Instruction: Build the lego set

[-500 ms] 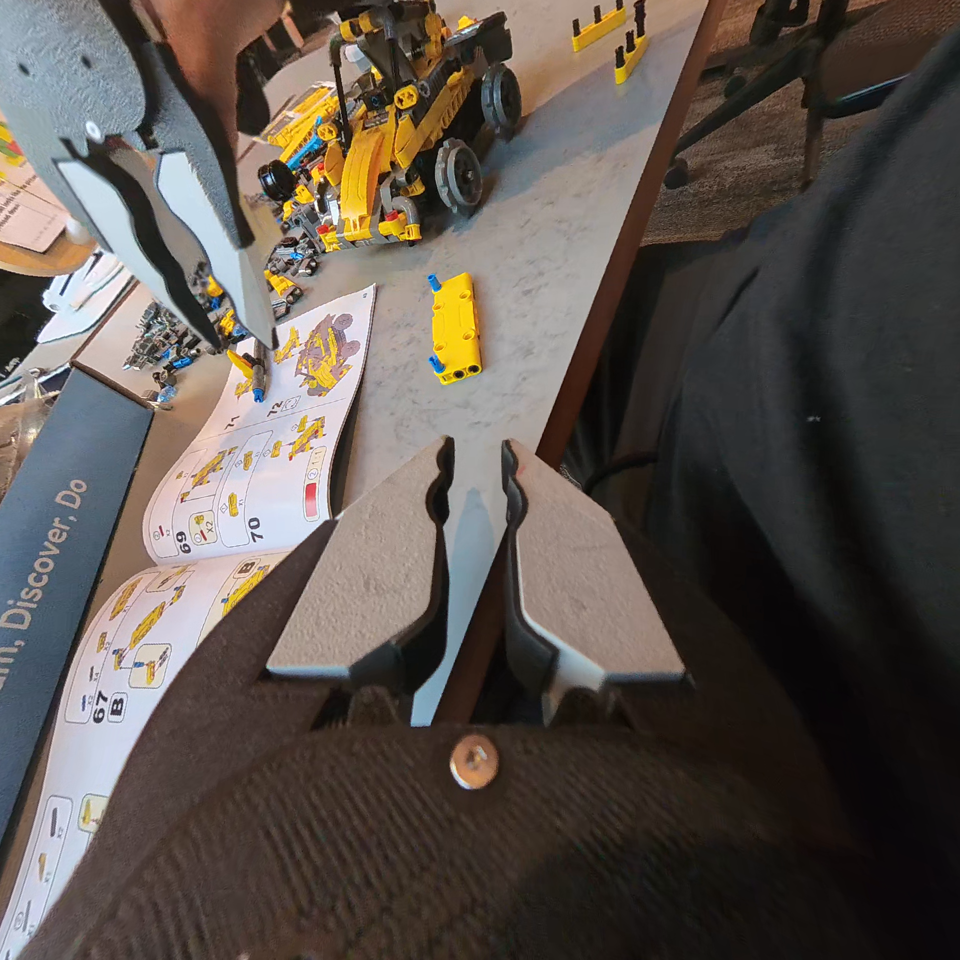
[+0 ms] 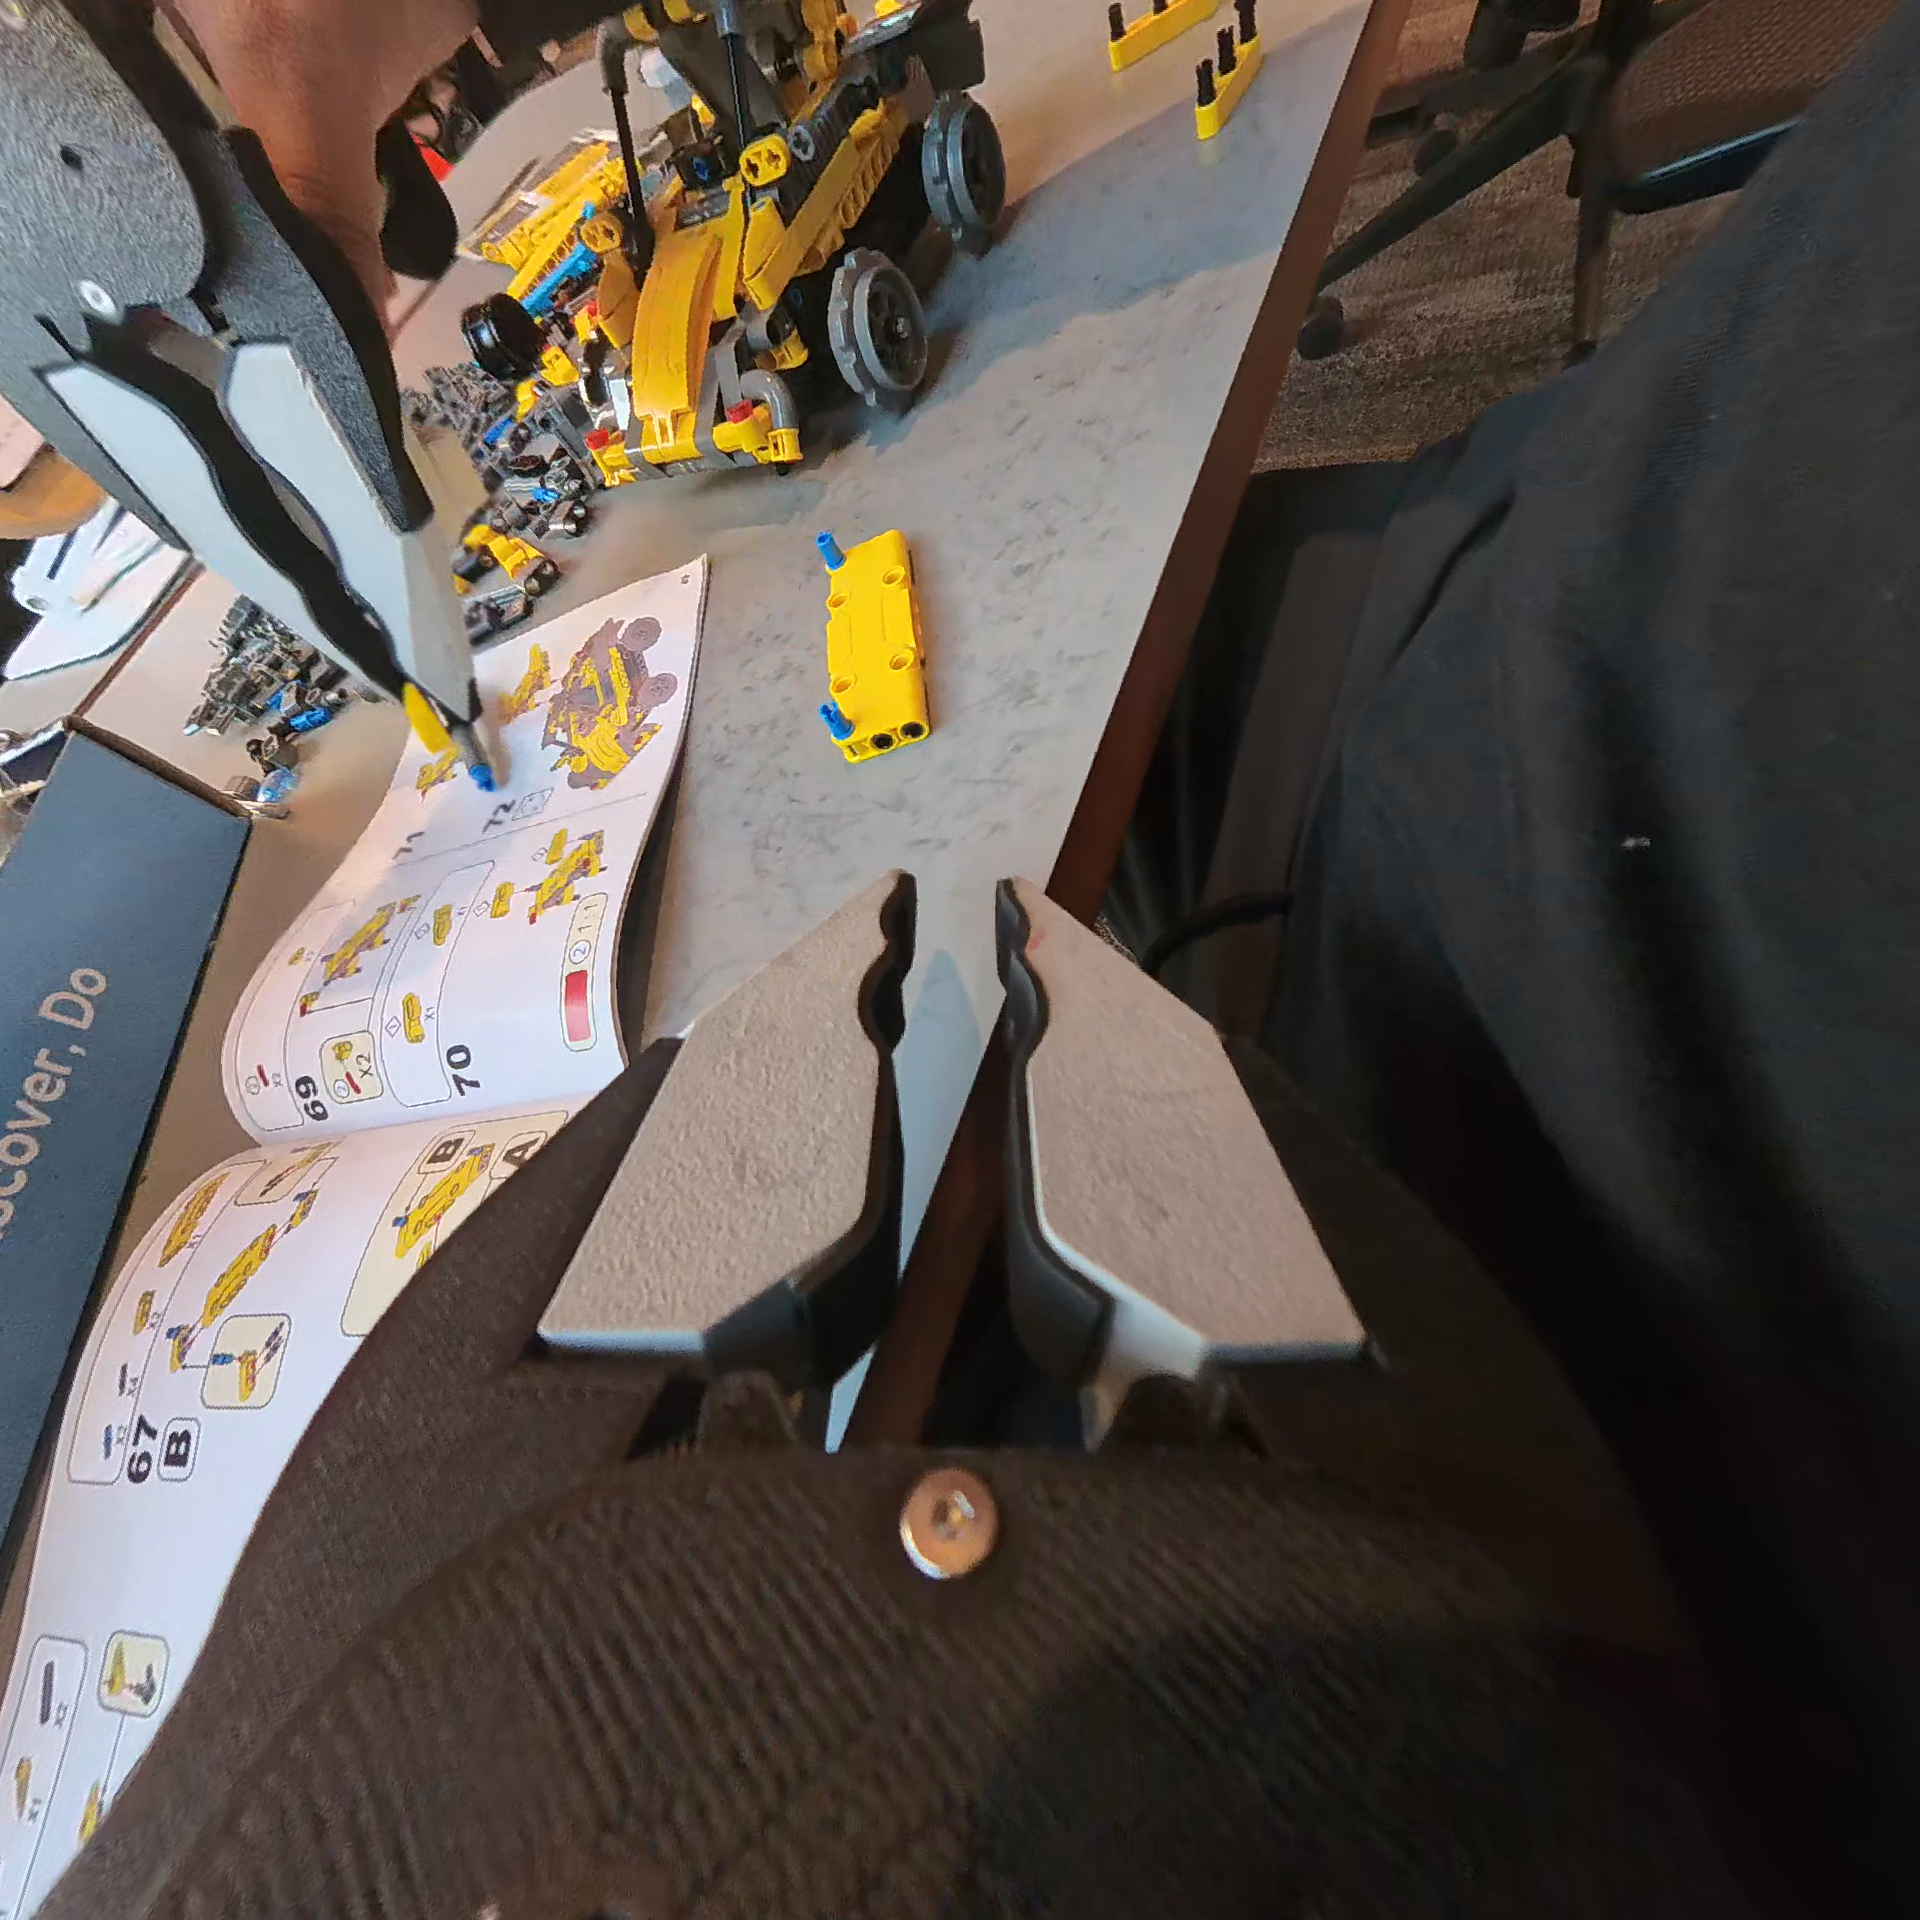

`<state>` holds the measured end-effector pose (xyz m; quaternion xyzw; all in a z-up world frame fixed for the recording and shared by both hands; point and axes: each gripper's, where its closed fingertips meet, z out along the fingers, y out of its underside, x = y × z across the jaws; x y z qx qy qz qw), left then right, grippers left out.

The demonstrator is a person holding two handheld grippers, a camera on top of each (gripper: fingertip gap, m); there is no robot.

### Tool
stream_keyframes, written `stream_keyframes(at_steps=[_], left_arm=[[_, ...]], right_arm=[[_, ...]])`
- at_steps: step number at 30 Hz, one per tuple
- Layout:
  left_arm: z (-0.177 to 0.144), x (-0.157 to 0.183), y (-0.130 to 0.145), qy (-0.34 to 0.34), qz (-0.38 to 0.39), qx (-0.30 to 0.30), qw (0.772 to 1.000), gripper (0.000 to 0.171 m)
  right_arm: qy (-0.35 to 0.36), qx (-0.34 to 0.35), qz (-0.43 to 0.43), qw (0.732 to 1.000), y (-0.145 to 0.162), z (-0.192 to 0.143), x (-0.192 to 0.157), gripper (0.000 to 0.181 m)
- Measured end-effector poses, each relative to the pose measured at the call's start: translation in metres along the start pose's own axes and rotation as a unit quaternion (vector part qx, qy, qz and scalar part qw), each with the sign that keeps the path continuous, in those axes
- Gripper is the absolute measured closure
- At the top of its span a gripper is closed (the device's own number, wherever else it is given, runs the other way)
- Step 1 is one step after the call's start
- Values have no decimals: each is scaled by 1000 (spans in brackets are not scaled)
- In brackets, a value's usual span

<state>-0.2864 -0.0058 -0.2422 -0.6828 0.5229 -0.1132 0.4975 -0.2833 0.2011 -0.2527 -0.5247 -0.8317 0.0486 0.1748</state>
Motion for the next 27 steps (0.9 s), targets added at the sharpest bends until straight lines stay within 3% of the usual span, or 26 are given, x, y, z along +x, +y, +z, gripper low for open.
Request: stream_keyframes(at_steps=[8,20,27], left_arm=[[1,-1,0,-11,2,-6,1000,163],[2,-19,-17,-64,-19,4,998,168],[7,-24,-26,-70,-52,19,996,157]], right_arm=[[37,26,26,999,-7,-23,-16,172],[97,121,78,985,-40,-54,-88,173],[110,171,131,970,-43,-54,-104,173]])
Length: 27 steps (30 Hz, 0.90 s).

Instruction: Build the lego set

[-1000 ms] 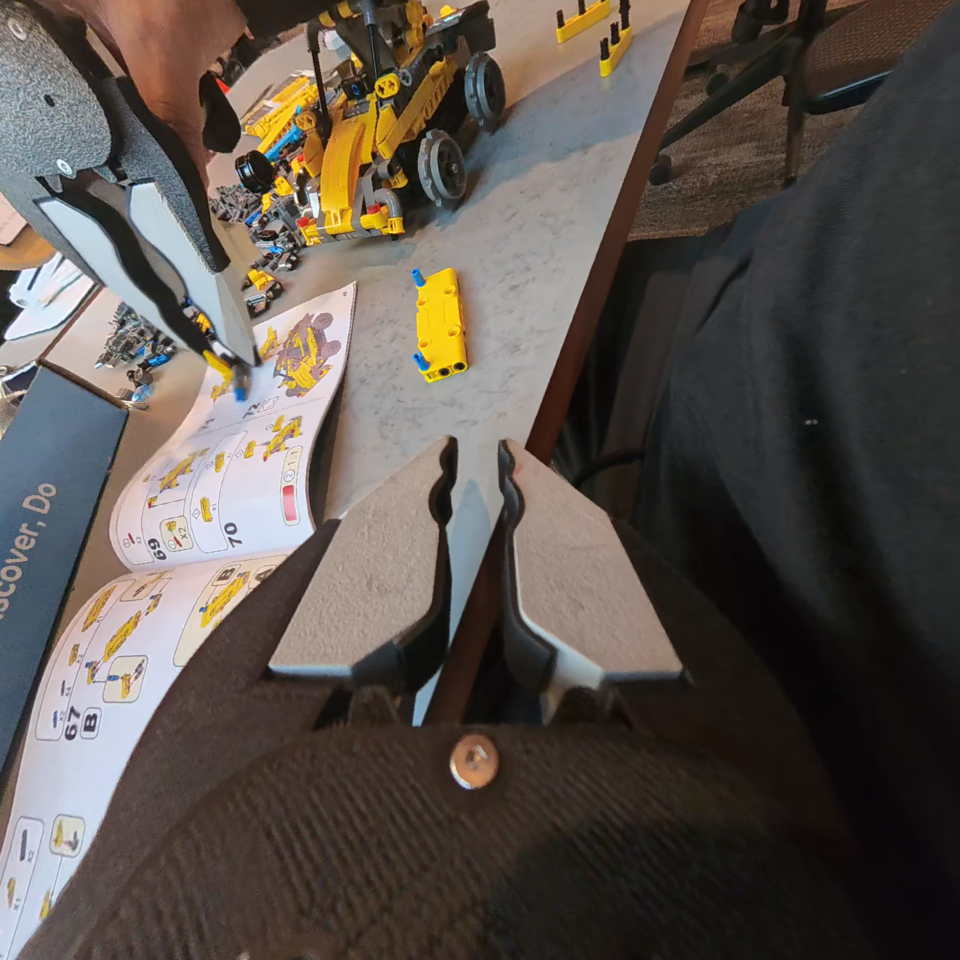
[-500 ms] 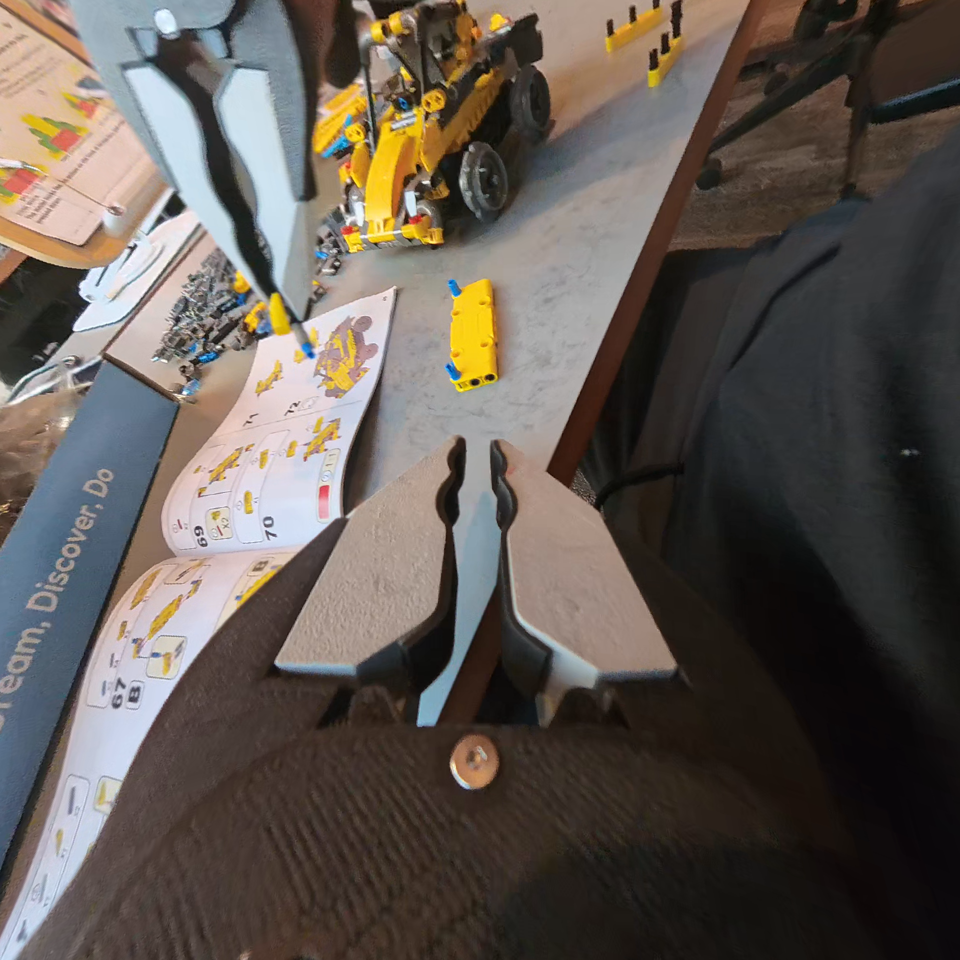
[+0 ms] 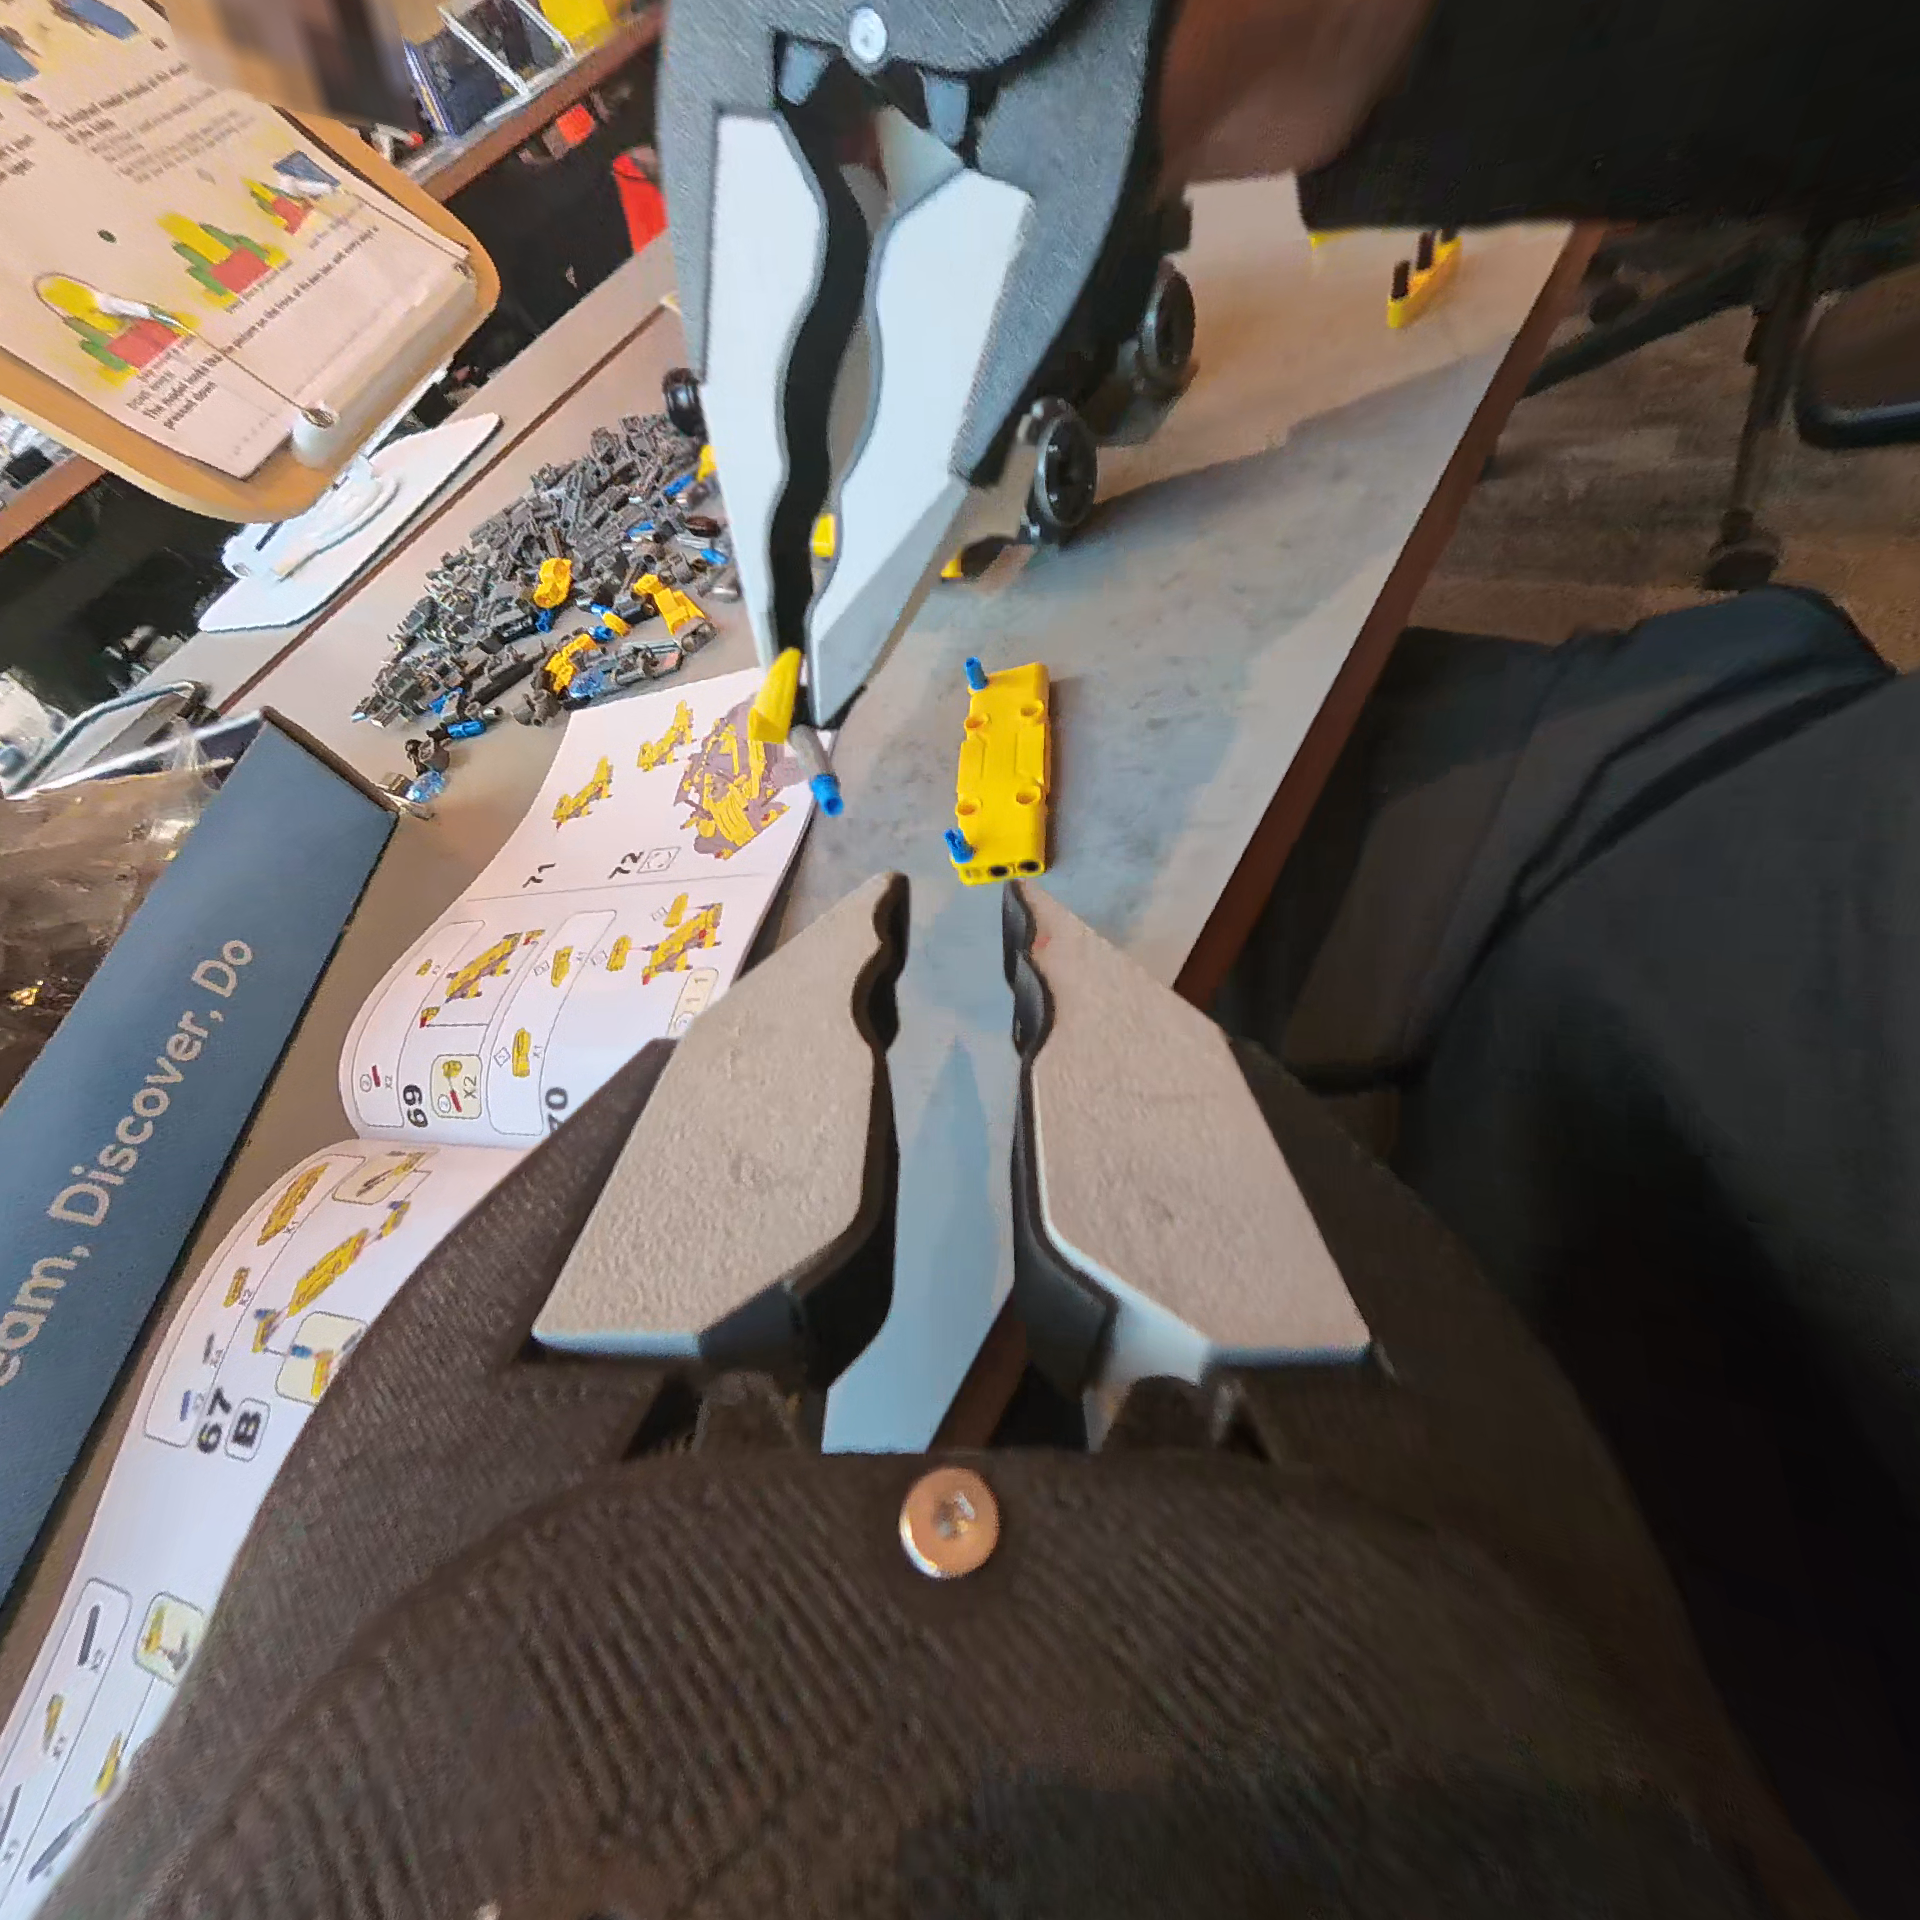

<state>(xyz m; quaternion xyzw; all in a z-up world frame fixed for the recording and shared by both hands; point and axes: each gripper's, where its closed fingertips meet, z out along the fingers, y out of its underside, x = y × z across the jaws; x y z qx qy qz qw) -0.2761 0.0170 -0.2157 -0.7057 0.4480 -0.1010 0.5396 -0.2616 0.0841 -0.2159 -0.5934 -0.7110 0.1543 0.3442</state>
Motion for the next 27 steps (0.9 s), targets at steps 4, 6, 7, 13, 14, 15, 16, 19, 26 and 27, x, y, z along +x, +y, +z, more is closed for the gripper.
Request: stream_keyframes(at_steps=[4,6,7,13,14,15,16,19,26,27], left_arm=[[1,-4,-4,-12,-8,7,1000,156],[2,-7,-6,-13,-18,13,1000,155],[2,-8,-10,-10,-31,23,999,153],[5,-23,-10,-13,-72,27,997,151],[7,-23,-9,-10,-77,24,997,151],[8,-23,-9,-7,-82,21,996,151],[10,-22,-9,-1,-85,19,996,151],[16,-16,-12,29,-101,18,994,153],[25,-17,-9,26,-81,-1,996,163],[25,-17,-9,20,-70,-1,997,163]], right_arm=[[6,20,22,1000,2,-2,-7,173],[4,26,26,999,2,-3,-11,173],[3,30,27,999,1,-3,-13,173],[-6,57,44,997,-4,0,-19,173],[-7,61,45,997,-5,0,-20,173],[-7,62,44,997,-5,0,-20,173],[-6,62,43,997,-5,1,-20,174],[-6,65,41,997,-6,1,-21,174],[-7,71,55,996,-12,-5,-20,174],[-9,70,59,996,-11,-5,-20,174]])
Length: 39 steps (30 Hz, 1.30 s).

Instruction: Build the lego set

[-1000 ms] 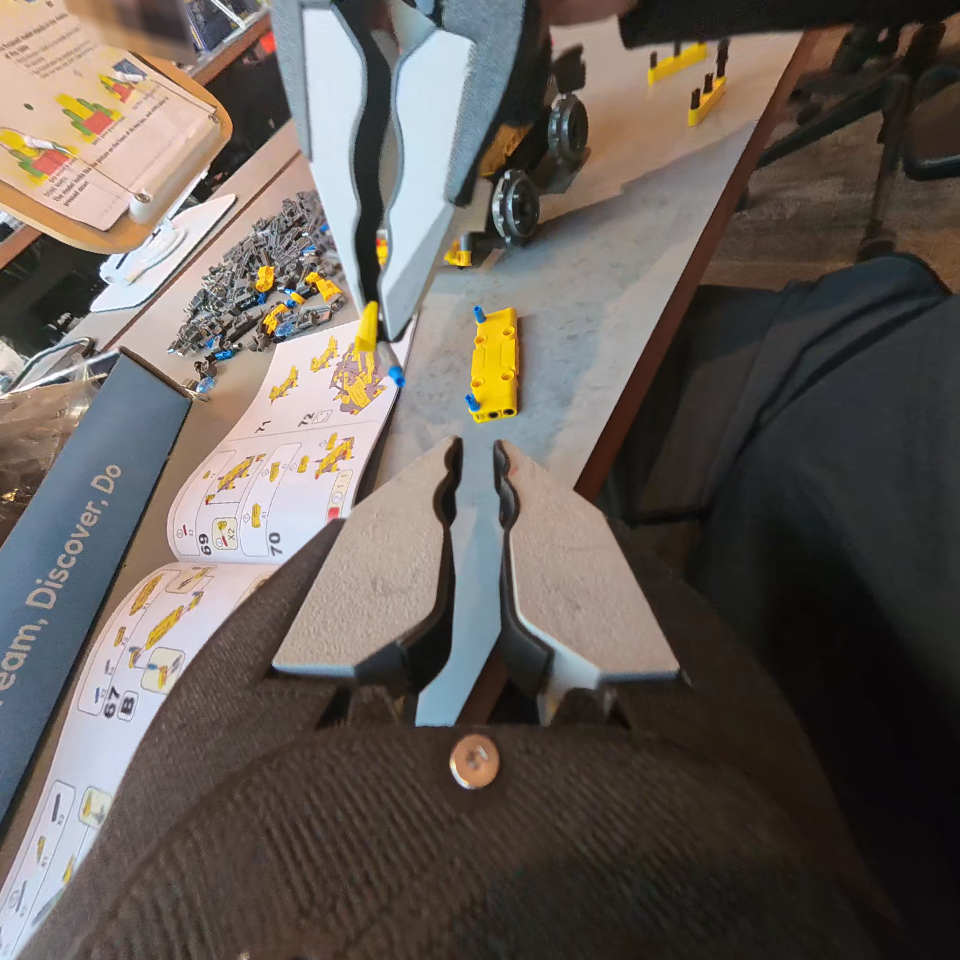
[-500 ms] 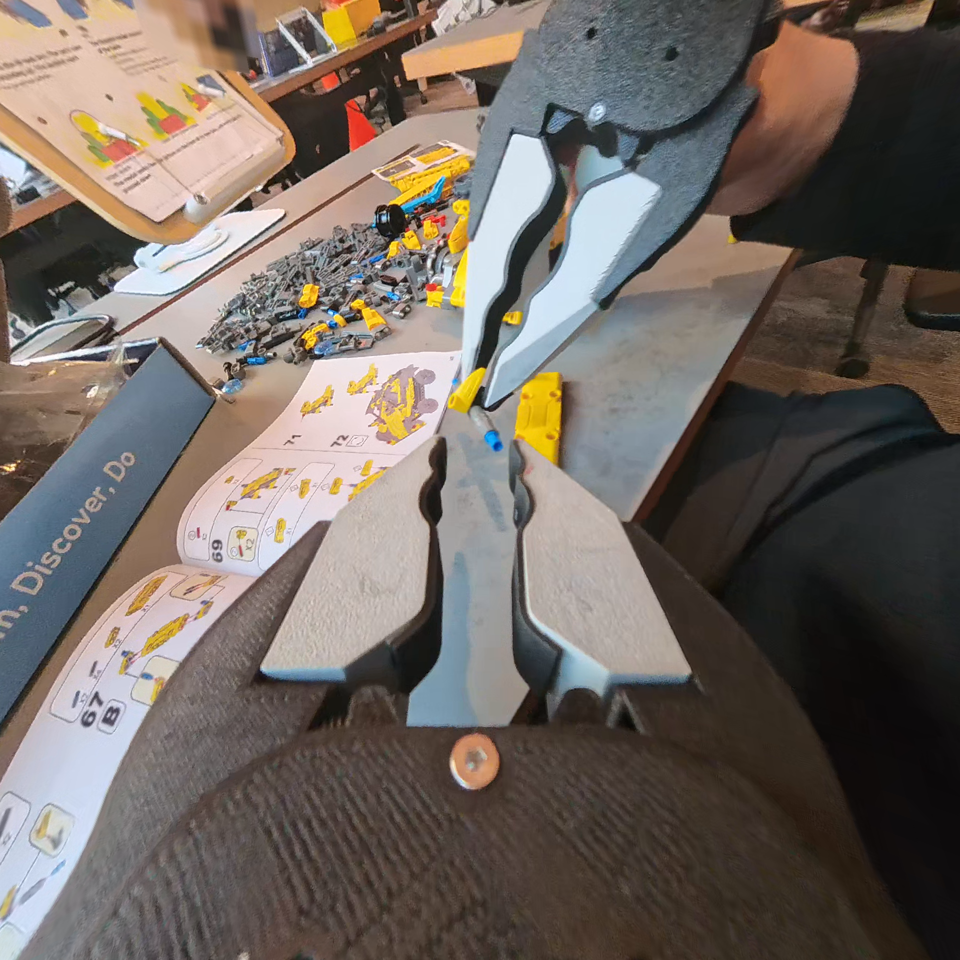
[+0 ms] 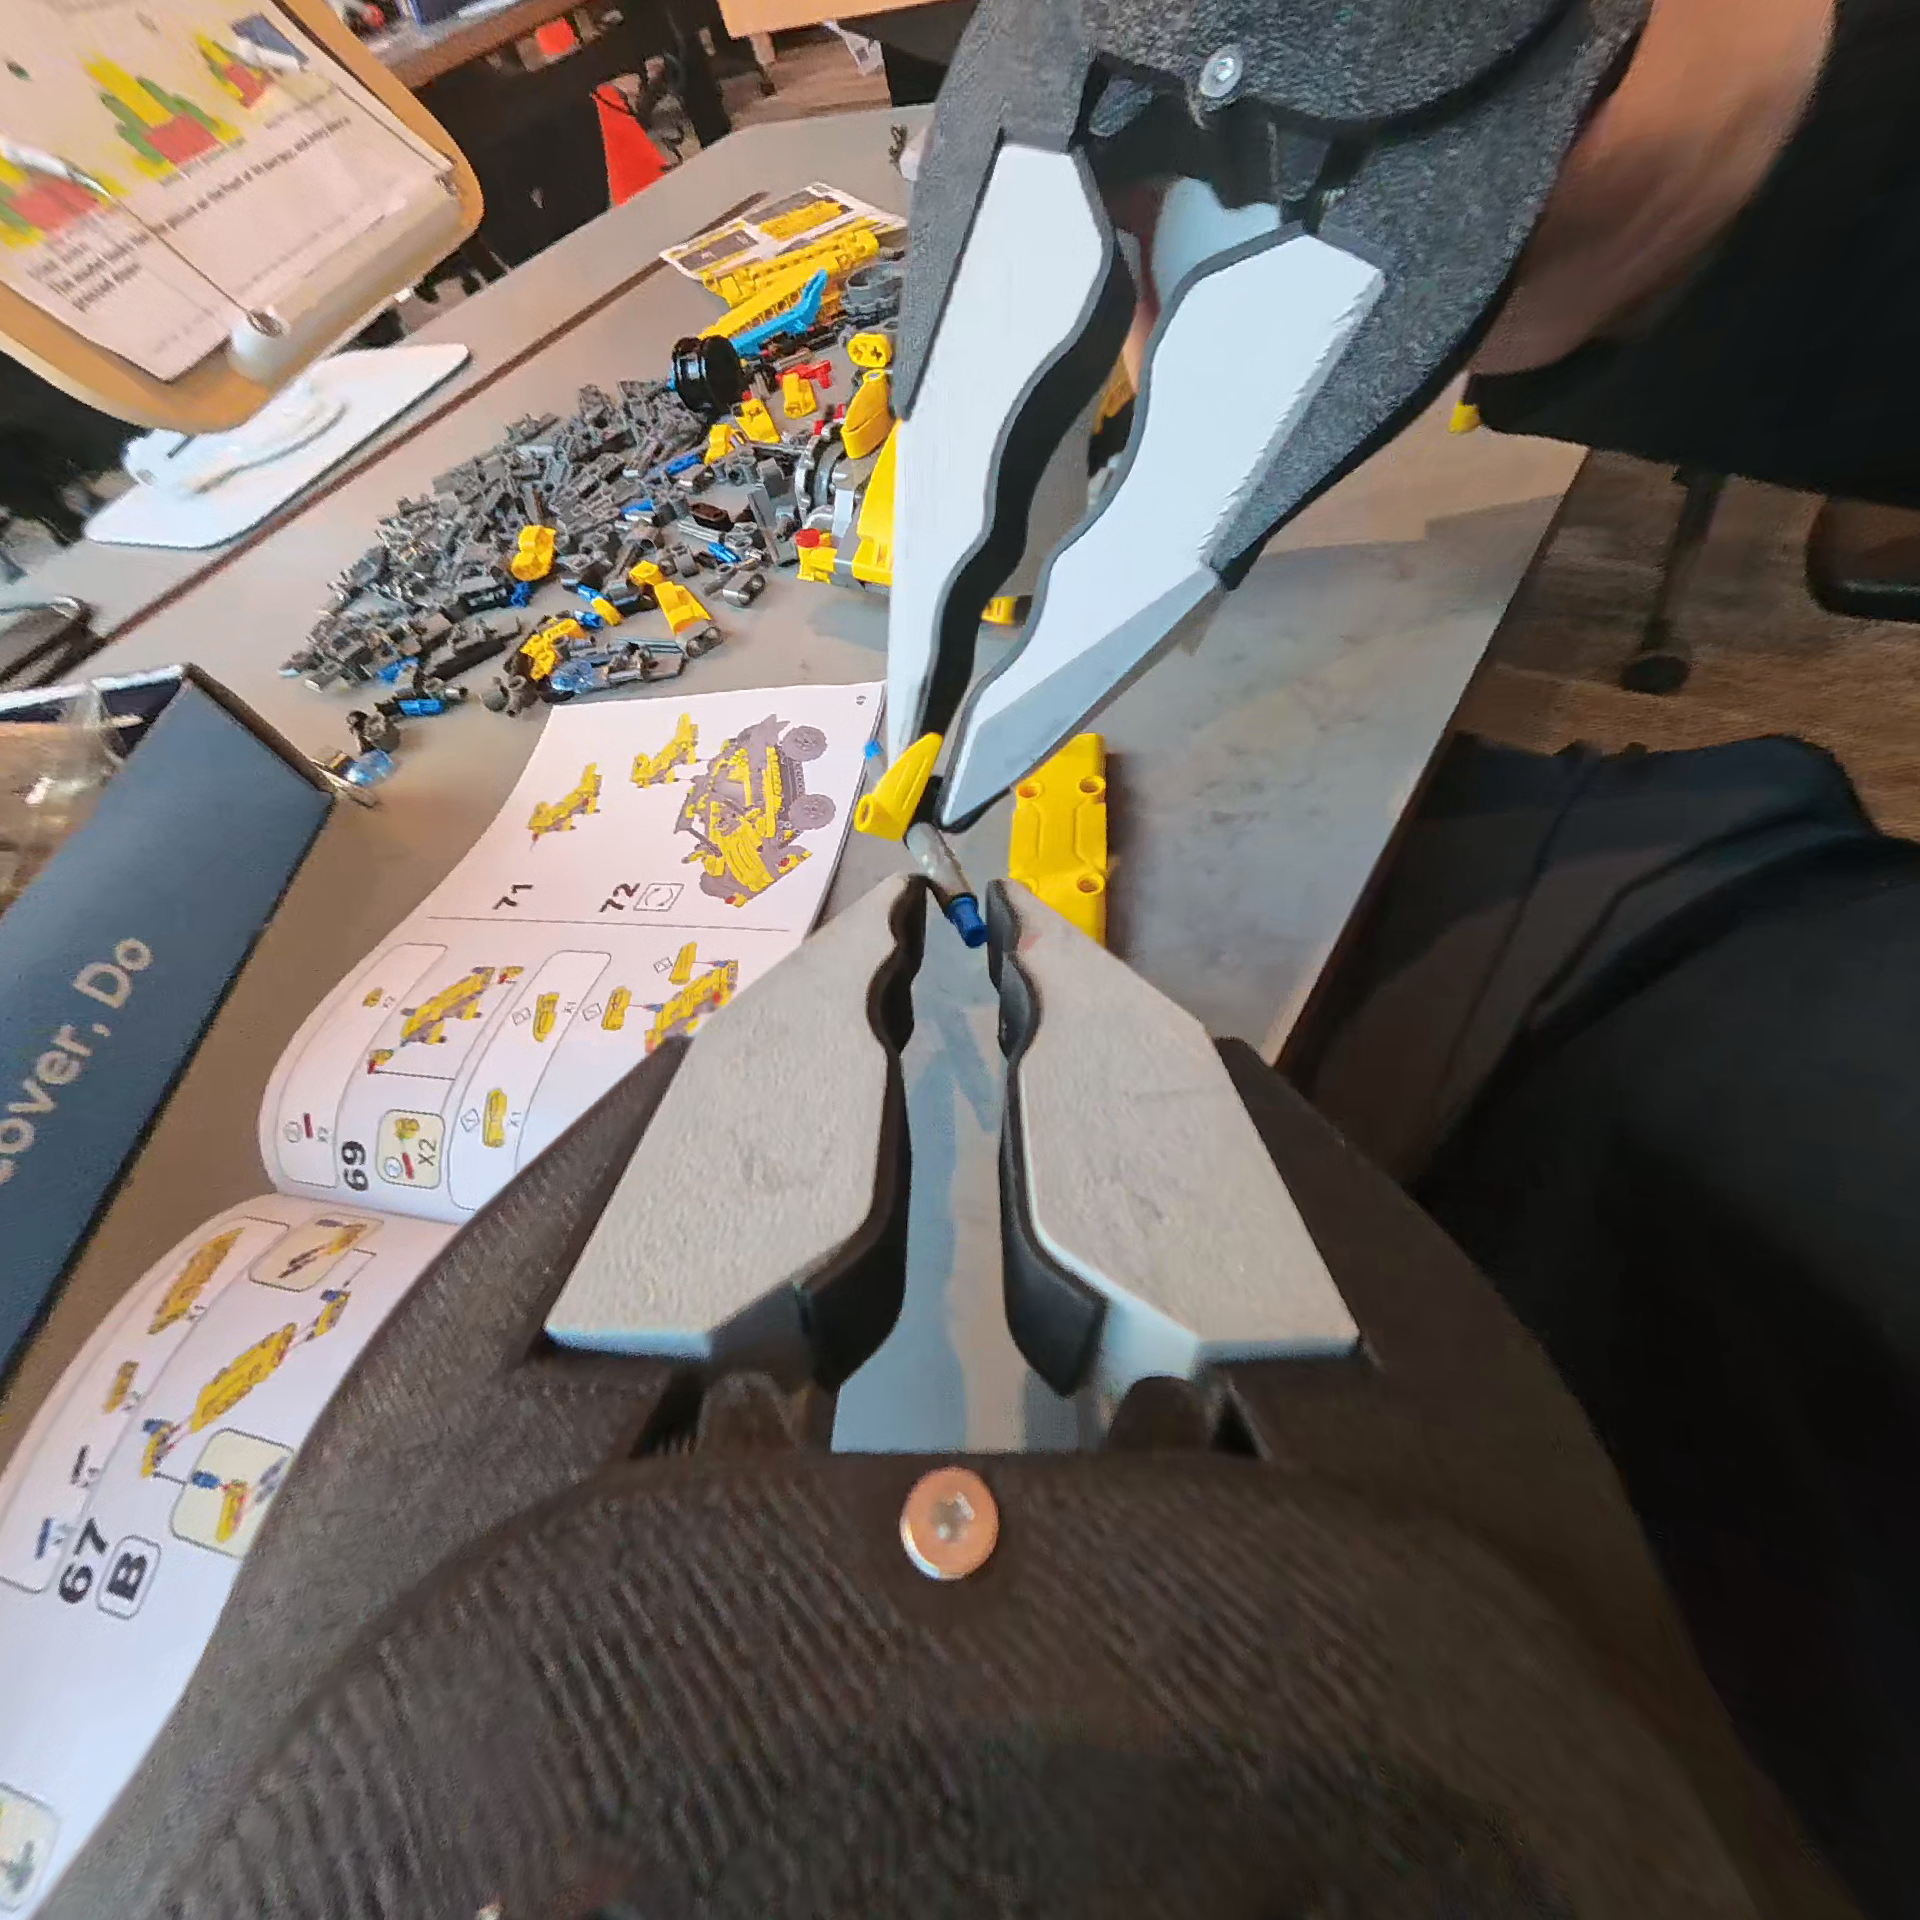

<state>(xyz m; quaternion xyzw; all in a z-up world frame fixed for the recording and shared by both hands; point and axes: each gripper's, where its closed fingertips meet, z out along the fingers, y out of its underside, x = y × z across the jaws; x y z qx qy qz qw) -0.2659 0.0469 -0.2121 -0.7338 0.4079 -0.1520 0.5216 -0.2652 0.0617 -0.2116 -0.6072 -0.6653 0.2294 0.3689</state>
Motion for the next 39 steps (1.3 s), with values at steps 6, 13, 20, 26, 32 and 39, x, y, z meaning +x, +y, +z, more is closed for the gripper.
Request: stream_keyframes(at_steps=[6,13,20,26,32,39], left_arm=[[-2,-8,-8,-3,-23,23,999,168],[-11,-31,-15,29,-167,70,983,168],[-25,-40,-33,121,-350,163,915,168],[-43,-55,-46,197,-481,247,818,168],[-39,-54,-43,195,-487,247,815,168],[-44,-42,-45,108,-364,259,888,168]], right_arm=[[-7,-3,29,1000,2,-1,1,173],[28,10,21,999,1,-13,9,156],[60,75,81,992,-15,-27,26,145],[22,153,149,977,-37,-36,27,146],[-2,144,227,963,-34,-16,29,149],[-183,180,296,920,-55,-26,-21,169]])
